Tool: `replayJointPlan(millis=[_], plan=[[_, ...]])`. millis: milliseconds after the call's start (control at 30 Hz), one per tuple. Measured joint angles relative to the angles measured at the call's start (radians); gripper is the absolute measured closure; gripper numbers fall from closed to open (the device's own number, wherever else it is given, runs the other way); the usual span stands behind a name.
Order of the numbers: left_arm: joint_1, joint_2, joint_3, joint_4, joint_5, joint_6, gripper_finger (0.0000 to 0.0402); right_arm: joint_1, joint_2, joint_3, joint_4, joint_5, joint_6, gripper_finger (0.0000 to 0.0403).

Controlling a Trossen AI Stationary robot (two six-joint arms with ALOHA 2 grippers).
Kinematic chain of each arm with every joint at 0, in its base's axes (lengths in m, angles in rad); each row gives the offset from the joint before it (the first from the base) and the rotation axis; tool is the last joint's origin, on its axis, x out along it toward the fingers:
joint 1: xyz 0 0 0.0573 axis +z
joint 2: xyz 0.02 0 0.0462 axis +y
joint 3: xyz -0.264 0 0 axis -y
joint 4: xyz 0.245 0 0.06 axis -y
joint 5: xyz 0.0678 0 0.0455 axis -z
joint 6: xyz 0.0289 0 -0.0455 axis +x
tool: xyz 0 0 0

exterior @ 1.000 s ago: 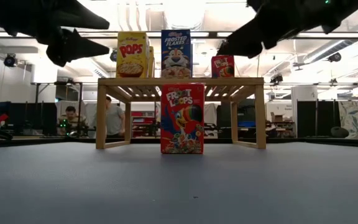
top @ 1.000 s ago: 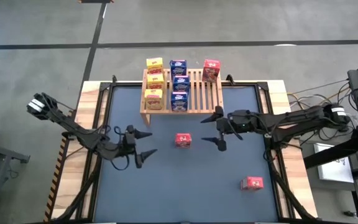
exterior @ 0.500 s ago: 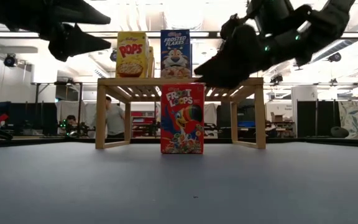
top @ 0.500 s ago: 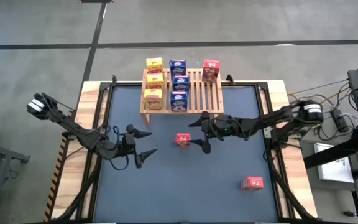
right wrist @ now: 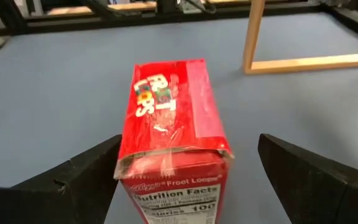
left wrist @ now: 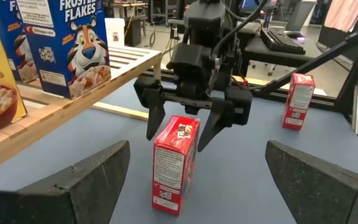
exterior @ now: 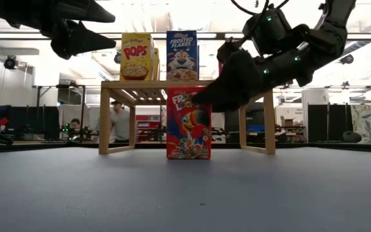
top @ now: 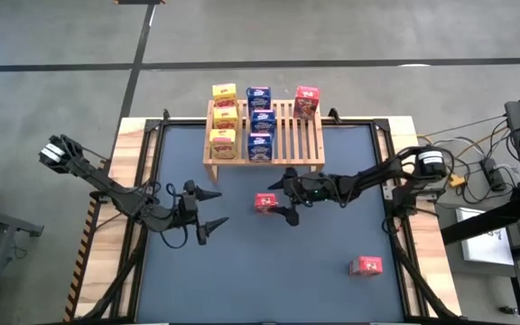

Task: Stack cereal on shelf
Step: Put the top red cereal box on the shelf aligned with the other red cereal box

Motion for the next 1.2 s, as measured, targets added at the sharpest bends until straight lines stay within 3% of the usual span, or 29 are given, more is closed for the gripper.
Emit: replayJointPlan(millis=[133, 367, 867, 1033, 1200], plan=[[0.000, 0.000, -0.001, 0.000, 0.000, -0.005, 0.0043, 0.000, 0.039, 0.028, -0.008, 0.000, -0.016, 0.0060], [0.000, 0.000, -0.003, -0.001, 0.000, -0.005, 0.0043, 0.000, 0.060, 0.038, -0.014, 0.000, -0.029, 0.0123], [0.000, 0.001, -0.014, -0.008, 0.000, -0.023, 0.0043, 0.000, -0.074, 0.036, -0.157, -0.024, -0.044, 0.0258], [0.000, 0.001, -0.014, -0.009, 0.000, -0.026, 0.0043, 0.000, -0.061, 0.036, -0.160, -0.053, -0.039, 0.0270], [0.000, 0.001, -0.014, -0.010, 0.000, -0.031, 0.0043, 0.000, -0.032, 0.037, -0.140, -0.053, -0.028, 0.0239]])
